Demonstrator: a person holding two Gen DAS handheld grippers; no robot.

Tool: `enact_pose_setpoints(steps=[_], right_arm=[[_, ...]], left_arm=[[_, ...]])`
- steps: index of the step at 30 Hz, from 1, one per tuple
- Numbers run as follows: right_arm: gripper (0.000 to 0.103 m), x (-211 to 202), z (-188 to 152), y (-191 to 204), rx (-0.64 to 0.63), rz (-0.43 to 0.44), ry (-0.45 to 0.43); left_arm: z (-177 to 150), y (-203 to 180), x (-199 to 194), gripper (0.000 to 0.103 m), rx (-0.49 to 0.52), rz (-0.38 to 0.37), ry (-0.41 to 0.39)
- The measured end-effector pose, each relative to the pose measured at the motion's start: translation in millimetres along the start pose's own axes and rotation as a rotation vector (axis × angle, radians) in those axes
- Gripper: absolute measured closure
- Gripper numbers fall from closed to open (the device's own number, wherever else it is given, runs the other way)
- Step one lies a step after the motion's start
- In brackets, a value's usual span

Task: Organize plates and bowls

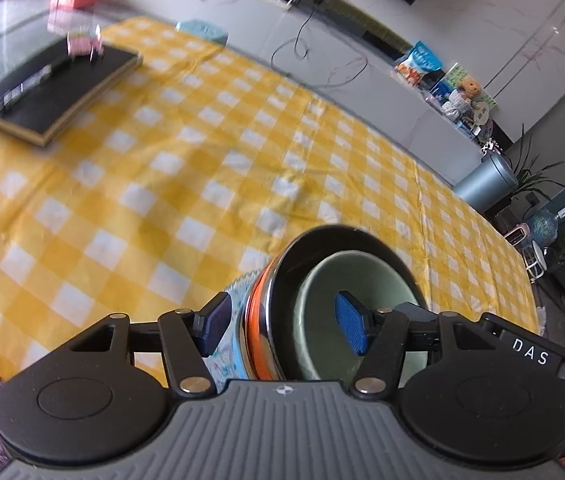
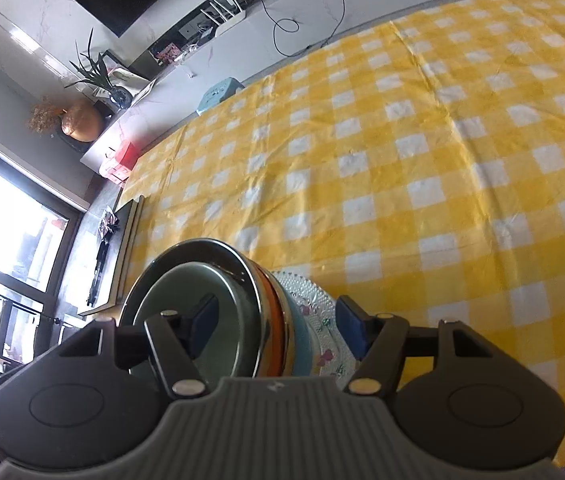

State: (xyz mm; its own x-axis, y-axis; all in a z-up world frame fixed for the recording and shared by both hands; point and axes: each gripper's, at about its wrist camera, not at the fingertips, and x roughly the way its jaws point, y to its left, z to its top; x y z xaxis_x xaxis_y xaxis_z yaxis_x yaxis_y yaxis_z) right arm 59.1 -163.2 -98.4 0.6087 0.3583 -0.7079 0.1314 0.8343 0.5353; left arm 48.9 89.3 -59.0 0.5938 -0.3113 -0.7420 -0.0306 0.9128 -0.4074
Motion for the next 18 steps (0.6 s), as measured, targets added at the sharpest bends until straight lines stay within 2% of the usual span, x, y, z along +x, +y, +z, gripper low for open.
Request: enact_pose_setpoints(steps=[9,12,15,18], right_arm=[[0.038,-49.4,-8.9,12.3,-0.196,-0.056,-0.178],[0.036,-65.5,-17.7,16.5,-0.271,-0.080,-0.229],[0.031,-82.7,-28.4,21.0,-0.345,-0.096,-0.285],[0.028,-97.5,-39.1,23.8,-0.400,-0.109,-0.326]], left_arm=[[-18.9,-35.4,-57.8,0.034,0.251,0.024,-0.244],[-31.5,-48.5,-73.7,0.034,0.341,0.063,-0.317],[-47.8,-59.0,-87.2,0.034,0.428,0.121,-0.376],[-62.9,-66.2,-97.5,0.034,0.491,0.172,-0.415]])
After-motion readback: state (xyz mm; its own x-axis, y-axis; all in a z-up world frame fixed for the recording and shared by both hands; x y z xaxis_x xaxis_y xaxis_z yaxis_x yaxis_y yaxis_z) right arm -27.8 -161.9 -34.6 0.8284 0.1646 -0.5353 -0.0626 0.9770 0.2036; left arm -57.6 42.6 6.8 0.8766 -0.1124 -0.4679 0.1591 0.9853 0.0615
